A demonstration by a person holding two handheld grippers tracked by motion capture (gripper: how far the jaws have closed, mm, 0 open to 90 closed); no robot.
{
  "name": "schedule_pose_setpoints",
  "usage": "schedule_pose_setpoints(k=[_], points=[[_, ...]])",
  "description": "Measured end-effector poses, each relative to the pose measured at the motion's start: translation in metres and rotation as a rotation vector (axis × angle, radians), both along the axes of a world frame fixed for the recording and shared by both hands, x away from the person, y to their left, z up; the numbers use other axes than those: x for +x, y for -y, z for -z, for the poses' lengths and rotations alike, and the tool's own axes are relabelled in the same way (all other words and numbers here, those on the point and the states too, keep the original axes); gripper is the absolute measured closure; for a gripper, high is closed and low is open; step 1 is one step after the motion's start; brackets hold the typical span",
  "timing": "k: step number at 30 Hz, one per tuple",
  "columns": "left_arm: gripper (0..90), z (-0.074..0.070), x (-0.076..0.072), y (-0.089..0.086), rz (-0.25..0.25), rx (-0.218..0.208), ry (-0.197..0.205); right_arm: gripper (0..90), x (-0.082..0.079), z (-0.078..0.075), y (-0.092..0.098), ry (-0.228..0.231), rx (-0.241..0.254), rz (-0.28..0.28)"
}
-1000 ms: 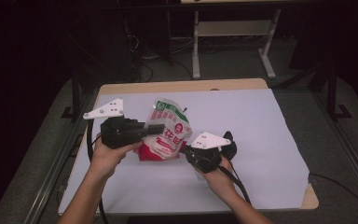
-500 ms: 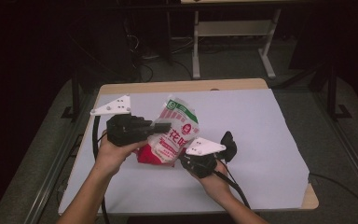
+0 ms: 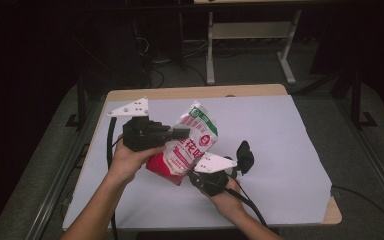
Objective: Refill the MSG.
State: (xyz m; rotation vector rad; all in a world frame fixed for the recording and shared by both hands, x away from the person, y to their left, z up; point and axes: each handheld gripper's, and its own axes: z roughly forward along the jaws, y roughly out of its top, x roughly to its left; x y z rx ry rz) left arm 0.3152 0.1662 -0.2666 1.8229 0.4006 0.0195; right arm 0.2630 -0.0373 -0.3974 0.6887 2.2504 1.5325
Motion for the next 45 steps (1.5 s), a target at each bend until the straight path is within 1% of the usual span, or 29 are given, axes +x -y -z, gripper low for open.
schedule_pose_setpoints(k=[3, 11, 15, 16, 19, 20, 24, 30, 33, 36, 40, 42, 43, 45], points=[[90.0, 0.000, 0.002, 0.002, 0.005, 0.000, -0.020, 90.0, 0.000, 0.000, 0.000, 0.002, -0.002, 0.003], [90.0, -0.005, 0.008, 0.012, 0.007, 0.040, -0.032, 90.0, 0.000, -0.001, 0.000, 0.018, 0.001, -0.007], [90.0, -0.005, 0.011, 0.017, 0.008, 0.053, -0.052, 90.0, -0.002, -0.001, 0.001, 0.017, -0.002, -0.009], [90.0, -0.005, 0.011, 0.019, 0.006, 0.050, -0.063, 90.0, -0.002, -0.001, 0.001, 0.014, -0.005, -0.005], [90.0, -0.005, 0.011, 0.023, 0.001, 0.061, -0.069, 90.0, -0.003, -0.001, 0.001, 0.018, -0.007, 0.001], [90.0, -0.005, 0.012, 0.024, 0.000, 0.067, -0.068, 90.0, -0.003, 0.000, 0.001, 0.029, -0.010, 0.004], [90.0, -0.005, 0.012, 0.026, -0.006, 0.071, -0.069, 90.0, -0.005, 0.000, -0.001, 0.030, -0.012, 0.015], [90.0, -0.005, 0.012, 0.028, -0.019, 0.096, -0.071, 90.0, -0.008, 0.001, -0.004, 0.036, -0.019, 0.026], [90.0, -0.006, 0.011, 0.030, -0.022, 0.100, -0.072, 90.0, -0.008, 0.001, -0.005, 0.039, -0.020, 0.034], [90.0, -0.007, 0.011, 0.032, -0.022, 0.108, -0.067, 90.0, -0.009, 0.001, -0.005, 0.047, -0.022, 0.033], [90.0, -0.009, 0.010, 0.035, -0.027, 0.132, -0.059, 90.0, -0.011, 0.000, -0.004, 0.056, -0.027, 0.021], [90.0, -0.009, 0.010, 0.036, -0.032, 0.138, -0.058, 90.0, -0.011, -0.001, -0.005, 0.062, -0.036, 0.017], [90.0, -0.009, 0.010, 0.036, -0.035, 0.141, -0.059, 90.0, -0.012, -0.001, -0.005, 0.075, -0.047, 0.017], [90.0, -0.009, 0.011, 0.037, -0.043, 0.145, -0.064, 90.0, -0.013, -0.001, -0.005, 0.073, -0.055, 0.015]])
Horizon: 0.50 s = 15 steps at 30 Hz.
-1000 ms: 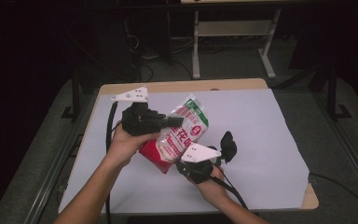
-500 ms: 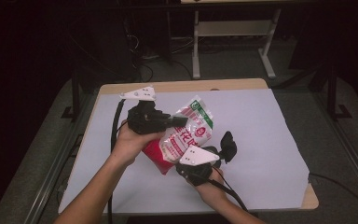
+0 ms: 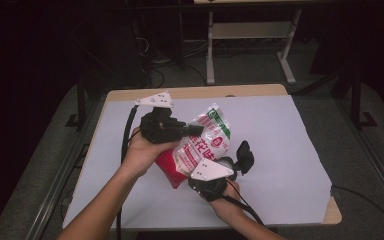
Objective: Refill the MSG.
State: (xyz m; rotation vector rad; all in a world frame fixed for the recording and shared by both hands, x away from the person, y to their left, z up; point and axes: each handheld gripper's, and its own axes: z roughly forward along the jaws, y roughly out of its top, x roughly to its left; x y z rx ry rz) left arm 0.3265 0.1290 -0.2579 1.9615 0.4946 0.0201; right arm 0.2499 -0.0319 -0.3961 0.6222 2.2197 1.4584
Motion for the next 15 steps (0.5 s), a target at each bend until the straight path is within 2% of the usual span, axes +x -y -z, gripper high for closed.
schedule_pose_setpoints(k=[7, 13, 15], points=[[90.0, 0.0004, 0.0019, 0.0035, -0.016, 0.012, -0.001, 90.0, 0.0008, -0.0004, 0.0017, -0.014, -0.004, 0.003], [90.0, 0.0016, 0.0024, 0.0048, -0.023, -0.015, -0.015, 90.0, 0.0008, 0.0004, 0.0021, -0.027, -0.017, 0.012], [90.0, 0.0017, 0.0027, 0.0050, -0.023, -0.012, -0.015, 90.0, -0.0012, 0.0018, 0.0001, -0.029, -0.023, 0.006]])
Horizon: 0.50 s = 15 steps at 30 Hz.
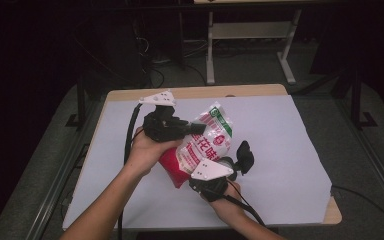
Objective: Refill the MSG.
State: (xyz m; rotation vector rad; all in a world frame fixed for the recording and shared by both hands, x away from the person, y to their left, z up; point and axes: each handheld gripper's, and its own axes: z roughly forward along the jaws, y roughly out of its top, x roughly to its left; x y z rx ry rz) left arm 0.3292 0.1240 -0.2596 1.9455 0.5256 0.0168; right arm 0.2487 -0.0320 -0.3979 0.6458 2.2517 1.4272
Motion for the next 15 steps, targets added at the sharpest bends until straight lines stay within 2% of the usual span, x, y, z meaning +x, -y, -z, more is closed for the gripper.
schedule_pose_setpoints(k=[5, 15], points=[[90.0, 0.0025, 0.0001, 0.0013, -0.005, -0.006, -0.007, 90.0, -0.0026, 0.0023, -0.0038, 0.004, -0.013, 0.008], [90.0, 0.0038, 0.0019, 0.0100, 0.001, 0.027, -0.008, 90.0, -0.0010, 0.0044, -0.0051, -0.022, -0.001, -0.005]])
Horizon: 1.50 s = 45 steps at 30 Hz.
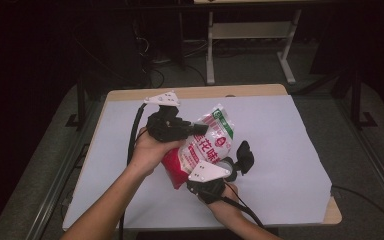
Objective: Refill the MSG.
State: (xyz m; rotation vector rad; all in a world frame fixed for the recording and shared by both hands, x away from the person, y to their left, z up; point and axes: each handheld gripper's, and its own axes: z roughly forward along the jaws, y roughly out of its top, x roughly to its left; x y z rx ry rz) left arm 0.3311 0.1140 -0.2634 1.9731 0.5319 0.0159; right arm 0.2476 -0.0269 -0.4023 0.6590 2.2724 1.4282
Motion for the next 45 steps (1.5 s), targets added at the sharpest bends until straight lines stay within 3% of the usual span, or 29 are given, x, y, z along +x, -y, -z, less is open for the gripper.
schedule_pose_setpoints(k=[11, 20, 45], points=[[90.0, 0.000, 0.001, 0.004, 0.008, 0.005, 0.005, 90.0, -0.001, 0.001, -0.001, -0.012, 0.020, 0.009], [90.0, 0.003, 0.005, 0.007, 0.023, -0.005, -0.019, 90.0, -0.001, 0.002, 0.000, -0.021, 0.020, 0.015], [90.0, 0.007, 0.010, 0.014, 0.018, 0.034, -0.044, 90.0, 0.001, 0.006, -0.001, -0.043, 0.034, 0.003]])
